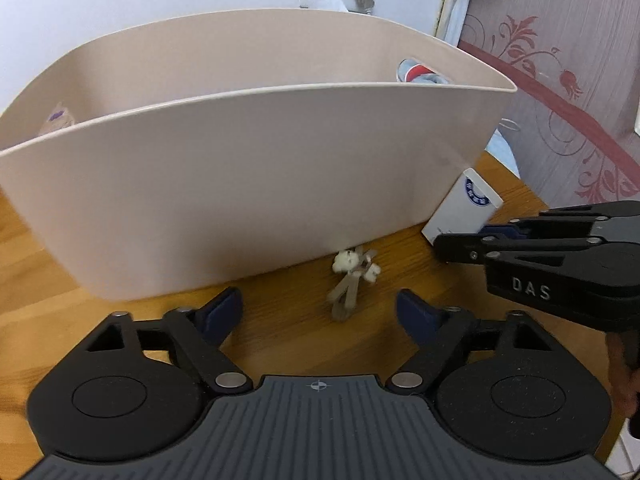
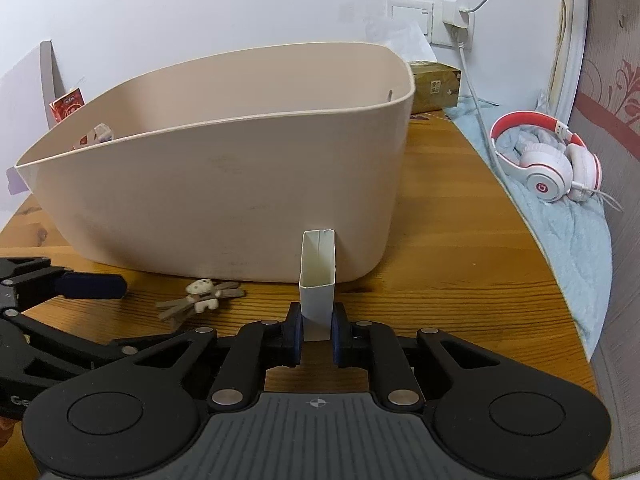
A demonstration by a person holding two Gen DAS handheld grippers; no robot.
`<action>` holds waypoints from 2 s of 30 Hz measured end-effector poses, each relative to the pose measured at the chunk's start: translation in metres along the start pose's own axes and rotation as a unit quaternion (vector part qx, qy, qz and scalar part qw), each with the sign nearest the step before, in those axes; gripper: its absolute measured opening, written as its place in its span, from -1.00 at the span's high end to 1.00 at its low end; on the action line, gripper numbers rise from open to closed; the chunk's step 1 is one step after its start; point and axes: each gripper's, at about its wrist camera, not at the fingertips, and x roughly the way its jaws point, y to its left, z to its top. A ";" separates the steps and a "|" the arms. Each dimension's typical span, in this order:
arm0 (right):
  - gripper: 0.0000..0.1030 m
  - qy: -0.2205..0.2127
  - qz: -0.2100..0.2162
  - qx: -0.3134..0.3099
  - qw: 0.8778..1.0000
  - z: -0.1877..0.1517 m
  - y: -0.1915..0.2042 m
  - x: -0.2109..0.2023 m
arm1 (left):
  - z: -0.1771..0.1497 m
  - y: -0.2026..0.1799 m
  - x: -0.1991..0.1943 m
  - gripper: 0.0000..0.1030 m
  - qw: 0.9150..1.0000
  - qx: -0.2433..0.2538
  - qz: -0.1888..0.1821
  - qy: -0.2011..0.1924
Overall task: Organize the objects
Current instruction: 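Drop the white small box with the right tool while the left drops the keychain figure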
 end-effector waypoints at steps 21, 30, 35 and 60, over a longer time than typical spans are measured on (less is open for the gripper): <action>0.73 -0.013 0.015 -0.008 1.000 -0.006 0.003 -0.023 | -0.008 -0.005 -0.032 0.73 0.999 0.011 0.012 -0.032; 0.73 -0.063 0.017 -0.017 0.998 -0.001 0.005 -0.073 | -0.002 0.002 -0.081 0.73 0.997 0.006 0.020 -0.080; 0.73 -0.110 0.015 -0.022 0.994 0.014 0.011 -0.103 | 0.014 0.004 -0.104 0.73 0.993 0.004 0.029 -0.112; 0.73 -0.093 0.010 -0.024 0.995 0.115 0.011 -0.015 | 0.108 0.058 0.011 0.73 0.996 -0.017 0.084 -0.005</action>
